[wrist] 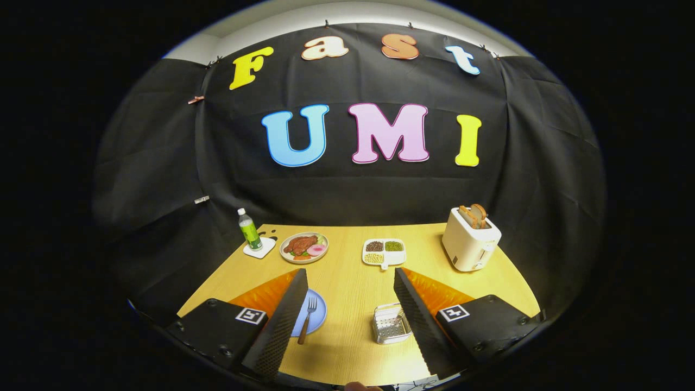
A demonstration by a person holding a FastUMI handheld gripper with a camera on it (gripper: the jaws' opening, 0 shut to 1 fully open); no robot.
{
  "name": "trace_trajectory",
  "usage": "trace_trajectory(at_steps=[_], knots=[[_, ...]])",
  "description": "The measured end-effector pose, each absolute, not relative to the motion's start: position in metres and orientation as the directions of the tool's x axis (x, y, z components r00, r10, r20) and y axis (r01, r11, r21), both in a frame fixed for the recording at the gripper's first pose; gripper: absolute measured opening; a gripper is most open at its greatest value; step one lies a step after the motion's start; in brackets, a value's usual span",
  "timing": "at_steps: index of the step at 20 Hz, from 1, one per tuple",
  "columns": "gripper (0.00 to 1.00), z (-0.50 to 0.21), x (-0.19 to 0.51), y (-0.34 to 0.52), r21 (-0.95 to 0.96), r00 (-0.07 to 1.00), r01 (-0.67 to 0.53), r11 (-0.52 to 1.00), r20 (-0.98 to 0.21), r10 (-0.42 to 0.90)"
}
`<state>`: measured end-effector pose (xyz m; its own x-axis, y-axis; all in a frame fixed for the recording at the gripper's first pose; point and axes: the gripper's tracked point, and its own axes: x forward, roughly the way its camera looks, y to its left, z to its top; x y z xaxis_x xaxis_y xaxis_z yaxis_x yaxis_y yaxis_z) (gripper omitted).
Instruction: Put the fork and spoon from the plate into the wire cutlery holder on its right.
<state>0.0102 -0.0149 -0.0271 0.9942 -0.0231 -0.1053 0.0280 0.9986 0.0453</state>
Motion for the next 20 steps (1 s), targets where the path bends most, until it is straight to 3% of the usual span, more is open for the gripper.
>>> trace_trajectory(at_steps=[6,12,20], knots=[[0.99,-0.051,0.029,0.018,0.013,0.983,-0.053,0.999,-0.176,0.054],[1.00,-0.115,0.056,0.064,0.002,0.915,-0.172,0.985,-0.370,0.160],[1.00,-0.225,0.092,0.099,-0.082,0.754,-0.297,0.951,-0.632,0.181]])
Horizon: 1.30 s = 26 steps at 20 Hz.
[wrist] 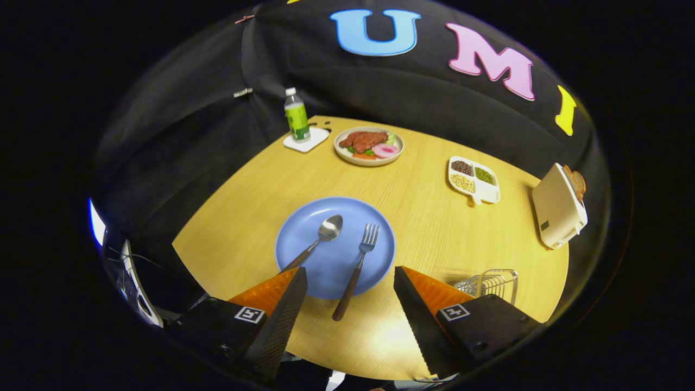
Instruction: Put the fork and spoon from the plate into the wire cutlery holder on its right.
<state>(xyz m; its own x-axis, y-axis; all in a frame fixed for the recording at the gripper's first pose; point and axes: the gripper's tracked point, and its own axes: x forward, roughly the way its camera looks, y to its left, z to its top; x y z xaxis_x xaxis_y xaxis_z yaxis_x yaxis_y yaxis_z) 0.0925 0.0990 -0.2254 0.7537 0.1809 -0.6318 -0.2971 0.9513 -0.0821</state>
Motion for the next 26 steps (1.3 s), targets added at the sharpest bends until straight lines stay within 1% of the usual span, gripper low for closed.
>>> trace_trajectory(at_steps=[4,7,9,10,13,14,15,16,17,18,20,21,22,26], knots=[[0.95,-0.264,0.113,0.105,-0.116,0.700,-0.320,0.940,-0.698,0.152],[0.92,-0.286,0.121,0.110,-0.081,0.651,-0.308,0.948,-0.744,0.148],[0.86,-0.294,0.129,0.108,-0.085,0.639,-0.297,0.951,-0.758,0.132],[0.81,-0.298,0.133,0.106,-0.100,0.637,-0.295,0.950,-0.762,0.117],[0.70,-0.310,0.137,0.104,-0.098,0.604,-0.274,0.957,-0.792,0.092],[0.62,-0.313,0.139,0.105,-0.088,0.595,-0.263,0.961,-0.798,0.090],[0.59,-0.314,0.139,0.105,-0.083,0.589,-0.255,0.963,-0.803,0.087],[0.51,-0.315,0.140,0.104,-0.089,0.587,-0.254,0.963,-0.806,0.080],[0.46,-0.317,0.139,0.104,-0.097,0.582,-0.255,0.962,-0.810,0.073],[0.37,-0.320,0.139,0.104,-0.093,0.573,-0.255,0.962,-0.816,0.073],[0.36,-0.321,0.136,0.106,-0.061,0.548,-0.247,0.967,-0.832,0.088],[0.30,-0.322,0.138,0.104,-0.049,0.546,-0.225,0.973,-0.834,0.084],[0.17,-0.322,0.139,0.108,-0.012,0.535,-0.221,0.975,-0.838,0.111],[0.08,-0.321,0.135,0.108,0.099,0.497,-0.192,0.976,-0.848,0.183]])
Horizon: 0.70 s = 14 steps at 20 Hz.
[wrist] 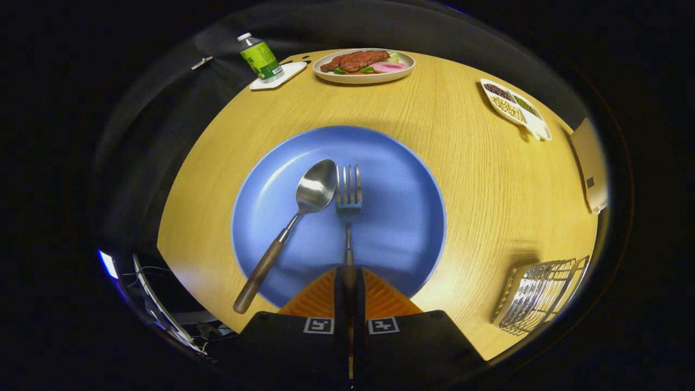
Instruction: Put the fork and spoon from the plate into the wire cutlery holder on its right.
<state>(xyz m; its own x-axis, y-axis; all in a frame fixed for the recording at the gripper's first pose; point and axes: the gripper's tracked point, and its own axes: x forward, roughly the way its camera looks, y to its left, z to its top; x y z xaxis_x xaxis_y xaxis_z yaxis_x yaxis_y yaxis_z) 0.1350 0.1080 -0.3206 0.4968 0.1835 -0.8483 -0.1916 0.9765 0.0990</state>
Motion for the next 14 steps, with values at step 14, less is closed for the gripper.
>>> trace_trajectory(at_steps=[14], knots=[[0.08,-0.227,0.065,0.034,0.138,0.526,-0.262,0.955,-0.810,0.261]])
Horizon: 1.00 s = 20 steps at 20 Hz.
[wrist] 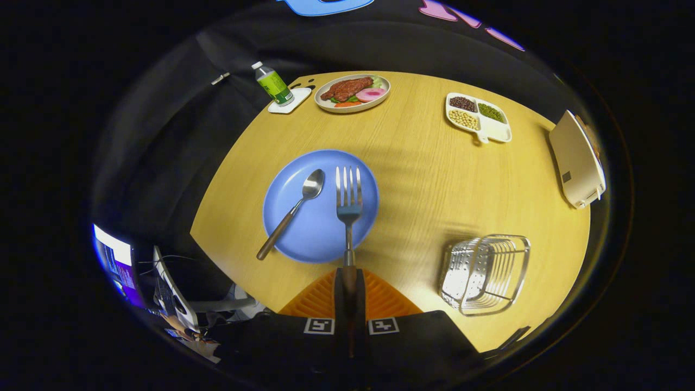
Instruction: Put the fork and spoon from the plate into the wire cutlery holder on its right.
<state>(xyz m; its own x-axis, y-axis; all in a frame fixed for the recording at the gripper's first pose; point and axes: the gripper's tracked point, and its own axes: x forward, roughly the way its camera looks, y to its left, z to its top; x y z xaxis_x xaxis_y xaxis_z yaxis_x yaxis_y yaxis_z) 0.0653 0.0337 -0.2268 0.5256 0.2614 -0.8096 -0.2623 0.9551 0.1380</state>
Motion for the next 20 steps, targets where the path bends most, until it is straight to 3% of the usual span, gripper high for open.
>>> trace_trajectory(at_steps=[10,20], knots=[[0.08,-0.198,0.011,-0.083,0.011,0.395,-0.281,0.960,-0.910,0.126],[0.08,-0.211,0.017,-0.132,-0.073,0.152,-0.380,0.922,-0.988,-0.015]])
